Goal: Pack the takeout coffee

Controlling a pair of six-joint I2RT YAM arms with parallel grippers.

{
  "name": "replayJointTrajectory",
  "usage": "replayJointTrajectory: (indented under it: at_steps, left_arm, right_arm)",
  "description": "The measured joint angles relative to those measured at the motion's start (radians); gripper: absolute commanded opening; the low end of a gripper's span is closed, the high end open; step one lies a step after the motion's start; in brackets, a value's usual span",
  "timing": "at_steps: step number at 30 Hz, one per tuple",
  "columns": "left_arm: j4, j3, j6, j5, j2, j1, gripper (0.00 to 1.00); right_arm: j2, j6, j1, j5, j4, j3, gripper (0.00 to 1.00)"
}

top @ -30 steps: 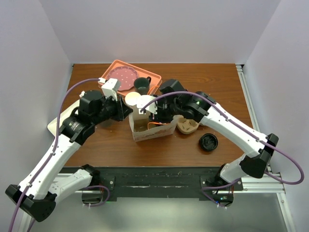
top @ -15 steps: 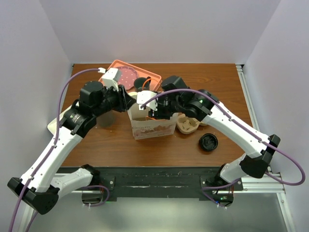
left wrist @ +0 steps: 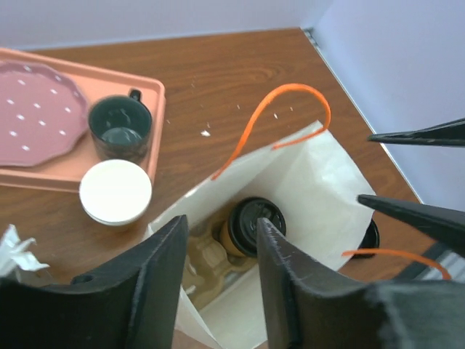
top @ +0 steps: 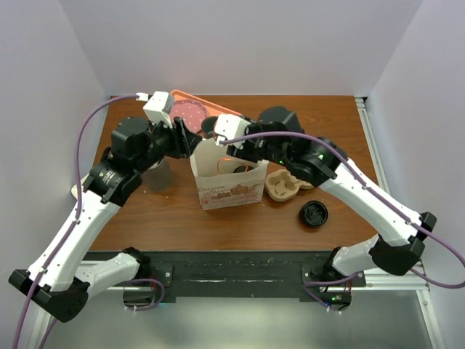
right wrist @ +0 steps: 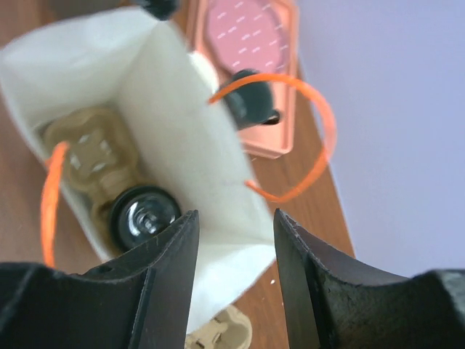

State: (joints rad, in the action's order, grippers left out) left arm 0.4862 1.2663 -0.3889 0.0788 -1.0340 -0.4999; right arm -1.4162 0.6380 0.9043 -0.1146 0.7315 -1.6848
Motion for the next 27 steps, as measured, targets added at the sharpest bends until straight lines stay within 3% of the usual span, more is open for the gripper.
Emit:
replayJointTrajectory:
  at_steps: [4, 6, 10, 14, 16, 24, 27]
  left_arm:
    - [-0.012, 0.042, 0.051, -0.082, 0.007, 0.000, 0.65]
    - [-0.007, 0.066, 0.074, -0.142, 0.014, 0.000, 0.67]
    - [0.040, 0.143, 0.109, -0.298, 0.004, -0.001, 0.63]
    - [0.175, 0.271, 0.115, -0.497, -0.085, 0.002, 0.57]
    - [0.214, 0.303, 0.121, -0.562, -0.132, 0.008, 0.57]
    - [0.369, 0.243, 0.099, -0.549, -0.286, 0.029, 0.58]
    - [0.377, 0.209, 0.089, -0.520, -0.319, 0.033, 0.52]
  right_arm:
    - [0.034, -0.068, -0.002, -0.059, -0.081, -0.015, 0.50]
    - [0.036, -0.151, -0.002, -0.111, -0.114, -0.039, 0.55]
    - [0.036, -0.365, -0.002, -0.208, -0.154, -0.071, 0.62]
    - [0.039, -0.566, -0.003, -0.267, -0.159, -0.082, 0.63]
    - [0.047, -0.644, -0.002, -0.270, -0.165, -0.082, 0.68]
    - [0.157, -0.766, -0.002, -0.261, -0.262, 0.007, 0.81]
    - [0.197, -0.757, -0.002, -0.262, -0.291, 0.045, 0.86]
